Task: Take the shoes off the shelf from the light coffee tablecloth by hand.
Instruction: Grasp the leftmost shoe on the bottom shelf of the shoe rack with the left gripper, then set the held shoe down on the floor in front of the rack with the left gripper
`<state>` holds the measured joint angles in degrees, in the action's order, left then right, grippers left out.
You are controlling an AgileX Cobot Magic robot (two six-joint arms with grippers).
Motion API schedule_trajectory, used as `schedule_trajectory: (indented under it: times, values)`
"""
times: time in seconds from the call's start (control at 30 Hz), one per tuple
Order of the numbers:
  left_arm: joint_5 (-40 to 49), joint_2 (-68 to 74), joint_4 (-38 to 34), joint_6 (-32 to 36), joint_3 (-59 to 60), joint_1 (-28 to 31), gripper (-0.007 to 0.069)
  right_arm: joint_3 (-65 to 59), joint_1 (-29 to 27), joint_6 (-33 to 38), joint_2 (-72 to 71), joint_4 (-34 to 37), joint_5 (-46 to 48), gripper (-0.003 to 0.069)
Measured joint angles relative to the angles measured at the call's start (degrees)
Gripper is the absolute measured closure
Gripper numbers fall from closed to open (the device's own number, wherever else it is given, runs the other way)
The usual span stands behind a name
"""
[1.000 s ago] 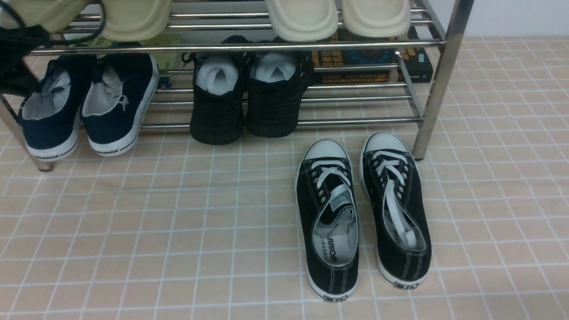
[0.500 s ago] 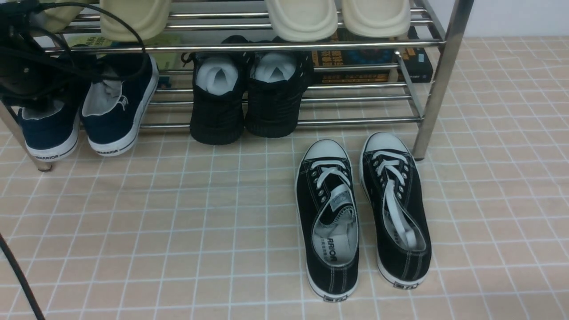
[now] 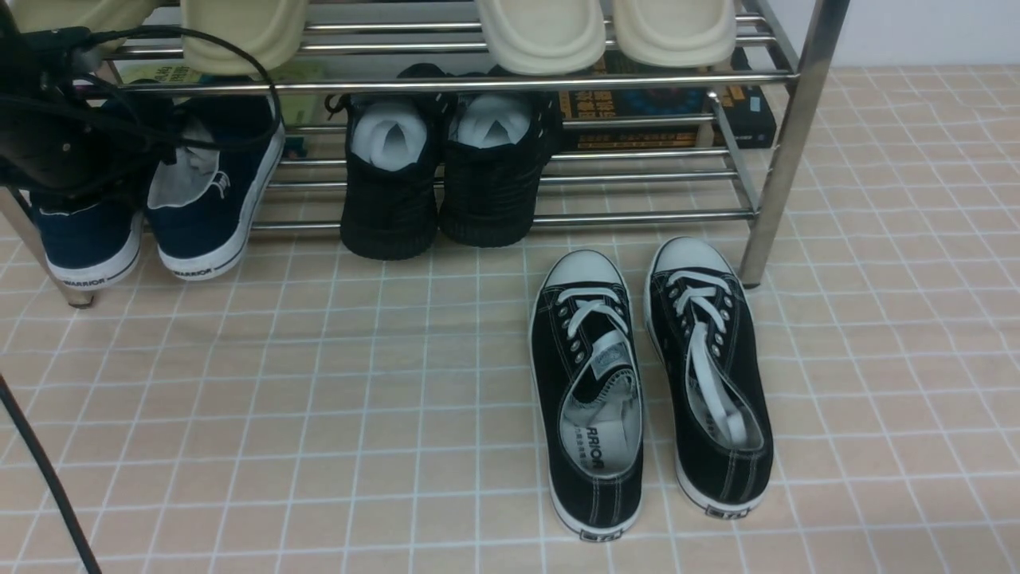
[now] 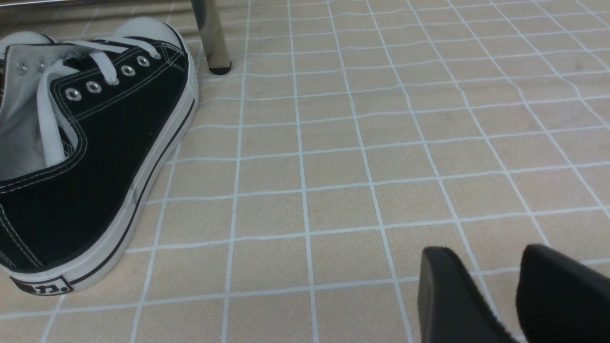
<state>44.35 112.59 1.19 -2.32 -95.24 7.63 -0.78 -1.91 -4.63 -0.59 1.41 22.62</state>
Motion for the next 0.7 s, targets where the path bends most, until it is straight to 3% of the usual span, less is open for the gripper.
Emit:
schedule_trajectory:
  times: [0.13,0.47,0.7]
  values:
    - [1.8,-0.3,-0.6,0.0,-0.4,-0.1,0.0577,0.0,0.0,0.0,0.0,0.0,0.0,0.0420]
    - [15.0,-10.2,3.1,-6.7,-0.4,-0.1,0.0591,0.0,0.0,0.0,0.0,0.0,0.0,0.0420]
    - [26.4,-19.9,3.9,-7.9,-0.4,-0.1,0.0591,0.0,0.0,0.0,0.0,0.0,0.0,0.0420]
